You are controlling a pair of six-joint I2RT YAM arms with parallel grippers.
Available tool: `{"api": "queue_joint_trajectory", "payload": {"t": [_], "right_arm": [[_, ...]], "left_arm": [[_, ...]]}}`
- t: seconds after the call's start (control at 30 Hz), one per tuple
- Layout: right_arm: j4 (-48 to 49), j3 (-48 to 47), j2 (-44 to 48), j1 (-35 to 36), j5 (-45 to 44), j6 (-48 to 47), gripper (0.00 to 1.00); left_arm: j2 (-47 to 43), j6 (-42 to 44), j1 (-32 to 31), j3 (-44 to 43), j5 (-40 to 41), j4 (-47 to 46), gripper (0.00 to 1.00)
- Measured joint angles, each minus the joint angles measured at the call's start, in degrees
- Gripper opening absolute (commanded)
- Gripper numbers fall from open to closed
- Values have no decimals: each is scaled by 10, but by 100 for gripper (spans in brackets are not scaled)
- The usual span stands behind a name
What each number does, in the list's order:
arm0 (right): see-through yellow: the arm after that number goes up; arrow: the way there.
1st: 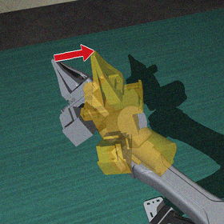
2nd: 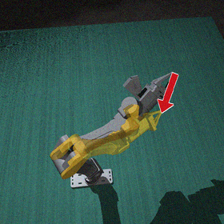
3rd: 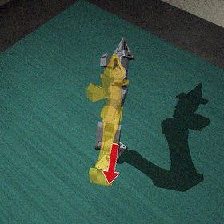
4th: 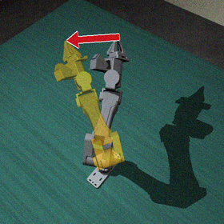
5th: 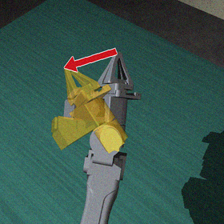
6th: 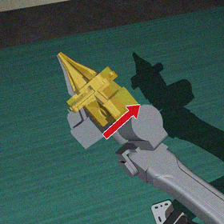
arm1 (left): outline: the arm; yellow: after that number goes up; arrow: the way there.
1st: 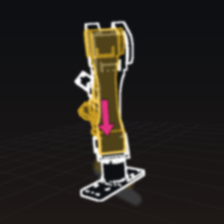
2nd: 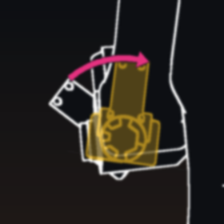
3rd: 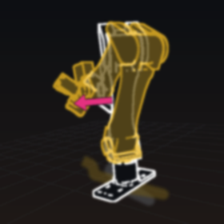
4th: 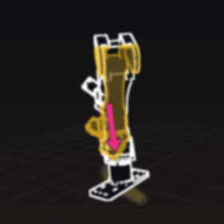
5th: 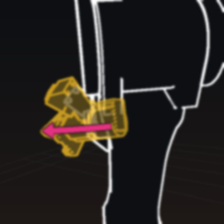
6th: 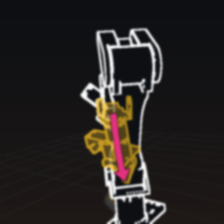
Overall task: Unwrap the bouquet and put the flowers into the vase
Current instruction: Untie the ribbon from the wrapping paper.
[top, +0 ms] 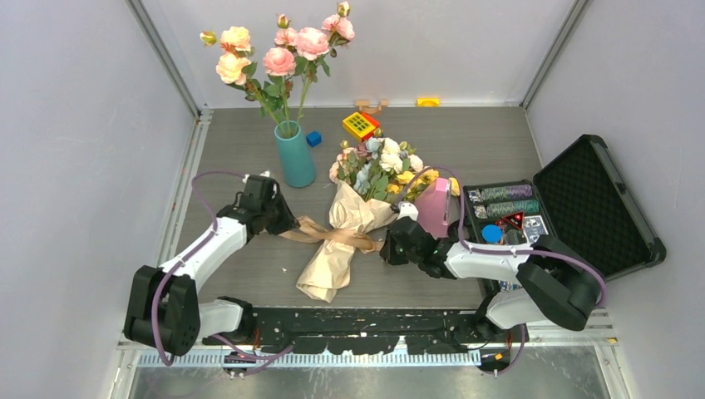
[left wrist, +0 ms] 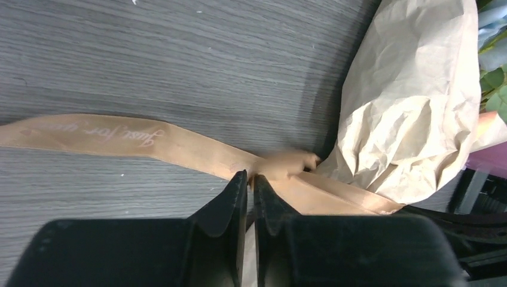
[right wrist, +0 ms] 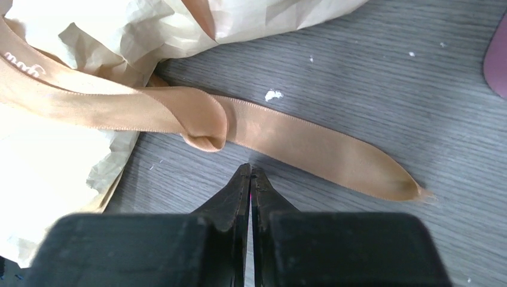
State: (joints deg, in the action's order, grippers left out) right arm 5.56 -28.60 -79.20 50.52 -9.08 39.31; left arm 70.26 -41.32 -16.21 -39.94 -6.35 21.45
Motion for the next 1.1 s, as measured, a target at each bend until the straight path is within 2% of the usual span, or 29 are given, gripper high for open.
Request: {"api": "queue_joint_trajectory", "payload": {"t": [0.2, 0.37, 0.6, 0.73, 0.93, 1.1], "right_arm": [[2, 21, 34, 0, 4, 5, 29], [0, 27, 68, 0, 12, 2, 39], [-2, 26, 86, -29, 57, -31, 43], [-4, 12, 62, -57, 92, -51, 43], [12, -17, 12, -72, 130, -63, 46], [22, -37, -2, -72, 150, -65, 47]], "left_arm": [[-1, 16, 1, -4, -19, 2, 52], [-40, 16, 1, -4, -18, 23, 63], [-111, -1, -8, -3, -33, 37, 66], [-128, -26, -43, 12, -40, 33, 66], [-100, -61, -104, 28, -38, 14, 66], [-55, -60, -174, 15, -2, 11, 67]]}}
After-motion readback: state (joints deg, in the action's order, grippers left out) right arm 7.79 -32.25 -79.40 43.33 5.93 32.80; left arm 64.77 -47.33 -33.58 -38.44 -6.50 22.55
